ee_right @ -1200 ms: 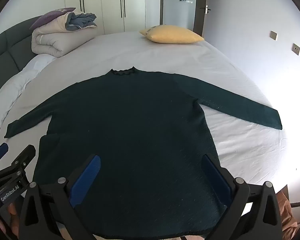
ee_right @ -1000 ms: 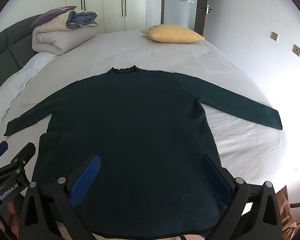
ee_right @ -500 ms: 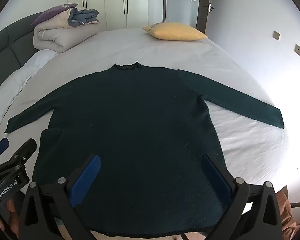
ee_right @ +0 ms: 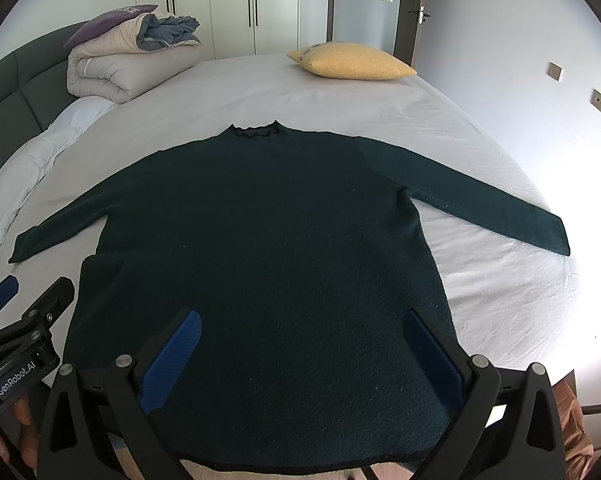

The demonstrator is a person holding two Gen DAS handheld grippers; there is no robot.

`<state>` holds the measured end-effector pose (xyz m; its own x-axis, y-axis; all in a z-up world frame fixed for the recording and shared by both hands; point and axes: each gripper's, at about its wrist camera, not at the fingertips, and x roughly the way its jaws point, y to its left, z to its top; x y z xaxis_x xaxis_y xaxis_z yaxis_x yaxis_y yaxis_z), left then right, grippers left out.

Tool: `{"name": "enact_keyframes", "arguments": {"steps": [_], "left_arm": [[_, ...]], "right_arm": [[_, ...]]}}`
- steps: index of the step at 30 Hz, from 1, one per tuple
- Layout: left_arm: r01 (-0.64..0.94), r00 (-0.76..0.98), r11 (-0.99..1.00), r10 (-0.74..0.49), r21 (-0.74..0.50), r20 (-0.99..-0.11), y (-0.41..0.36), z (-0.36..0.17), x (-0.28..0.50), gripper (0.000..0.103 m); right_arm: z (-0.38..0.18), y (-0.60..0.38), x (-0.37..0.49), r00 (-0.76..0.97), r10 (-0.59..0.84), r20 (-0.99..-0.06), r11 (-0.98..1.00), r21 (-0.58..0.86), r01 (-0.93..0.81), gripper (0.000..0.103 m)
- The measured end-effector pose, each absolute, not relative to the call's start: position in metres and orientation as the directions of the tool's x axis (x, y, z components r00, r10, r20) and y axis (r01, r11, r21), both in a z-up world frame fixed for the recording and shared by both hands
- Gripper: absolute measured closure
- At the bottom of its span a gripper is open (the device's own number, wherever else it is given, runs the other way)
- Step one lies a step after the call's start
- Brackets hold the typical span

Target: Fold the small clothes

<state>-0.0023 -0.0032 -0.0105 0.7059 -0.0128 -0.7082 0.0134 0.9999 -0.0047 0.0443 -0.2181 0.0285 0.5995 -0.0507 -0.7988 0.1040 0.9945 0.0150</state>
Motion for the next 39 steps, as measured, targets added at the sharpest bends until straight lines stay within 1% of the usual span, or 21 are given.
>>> {"name": "enact_keyframes", "arguments": {"steps": [39], "left_arm": [[0.016,0.704,1.0,-0.018,-0.01,-0.71,-0.0053,-0.014,-0.004,0.0]], "right_arm": [[0.0247,-0.2145,0.0385,0.594,-0.052,-0.803,0.995,0.012,0.103,0.0]]}}
